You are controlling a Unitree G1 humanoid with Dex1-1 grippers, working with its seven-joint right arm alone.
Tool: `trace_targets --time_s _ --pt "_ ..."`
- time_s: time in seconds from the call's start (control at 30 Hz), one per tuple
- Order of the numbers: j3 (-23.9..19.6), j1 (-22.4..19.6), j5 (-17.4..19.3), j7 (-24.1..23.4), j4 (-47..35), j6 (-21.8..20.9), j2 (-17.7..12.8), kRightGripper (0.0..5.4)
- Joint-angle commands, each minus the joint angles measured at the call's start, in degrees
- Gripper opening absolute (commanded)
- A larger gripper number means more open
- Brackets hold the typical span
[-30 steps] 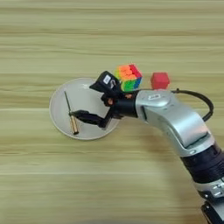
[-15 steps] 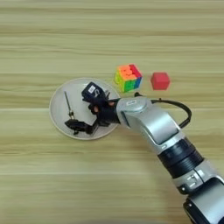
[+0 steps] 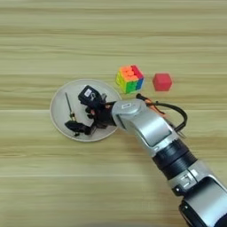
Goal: Move the objects on the table
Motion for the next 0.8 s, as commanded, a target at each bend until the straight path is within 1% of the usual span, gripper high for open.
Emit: trace_targets --time_s 0.03,0.4,0.8 --pt "-0.2 -4.65 -1.14 -0.57 -0.93 -2.92 0.93 4.14" --pt "1.41 -4.36 -4.28 -0.27 2.34 -4.85 0.37 3.04" --pt "0.6 -4.95 -5.42 -0.8 6.92 -7.5 0.12 1.92"
